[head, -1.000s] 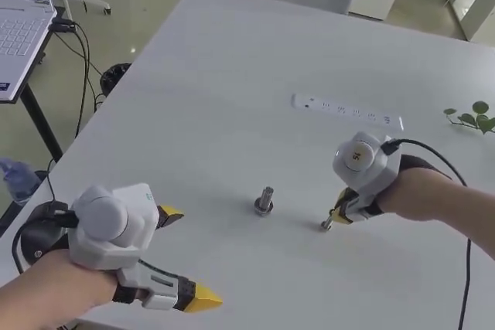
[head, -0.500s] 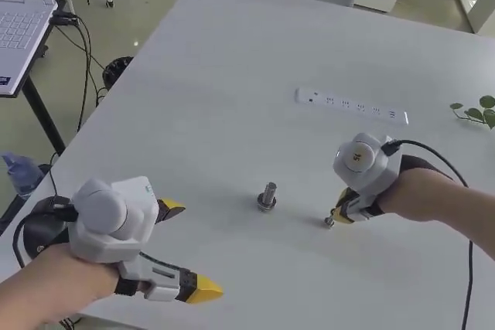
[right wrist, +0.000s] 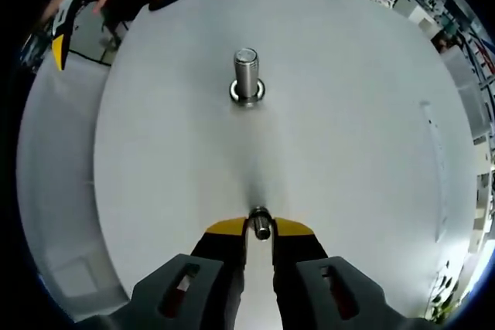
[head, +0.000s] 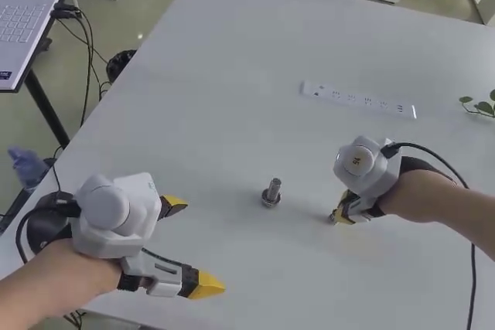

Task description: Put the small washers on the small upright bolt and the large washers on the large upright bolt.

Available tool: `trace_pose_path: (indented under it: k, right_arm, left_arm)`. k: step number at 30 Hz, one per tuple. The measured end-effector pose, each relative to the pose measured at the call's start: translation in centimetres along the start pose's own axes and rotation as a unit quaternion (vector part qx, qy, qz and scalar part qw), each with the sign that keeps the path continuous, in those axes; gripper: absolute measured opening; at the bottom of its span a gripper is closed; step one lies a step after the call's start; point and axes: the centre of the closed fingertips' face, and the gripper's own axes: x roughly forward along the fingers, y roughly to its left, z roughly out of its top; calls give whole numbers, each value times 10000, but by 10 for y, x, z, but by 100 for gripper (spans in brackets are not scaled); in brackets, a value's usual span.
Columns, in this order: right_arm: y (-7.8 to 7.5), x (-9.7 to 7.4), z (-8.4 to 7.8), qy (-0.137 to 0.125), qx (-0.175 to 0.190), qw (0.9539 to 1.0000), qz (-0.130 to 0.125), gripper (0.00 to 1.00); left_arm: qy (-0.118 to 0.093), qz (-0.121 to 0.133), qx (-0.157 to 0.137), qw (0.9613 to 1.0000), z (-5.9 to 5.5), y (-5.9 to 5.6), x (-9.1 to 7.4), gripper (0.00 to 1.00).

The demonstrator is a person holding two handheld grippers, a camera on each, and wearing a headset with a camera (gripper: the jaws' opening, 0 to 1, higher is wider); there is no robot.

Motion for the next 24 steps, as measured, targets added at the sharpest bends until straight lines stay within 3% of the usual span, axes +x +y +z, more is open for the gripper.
trace_pose_path:
  k: [14,24]
  right_arm:
    - [1,10,-3,98,-55,9999,38,12]
    - [0,12,-2,56,-67,10000,35,12]
  left_arm:
    - [68,-7,-53,10000,-8,4,0,89]
    - [53,-14,-101,9999,-7,4,0,88]
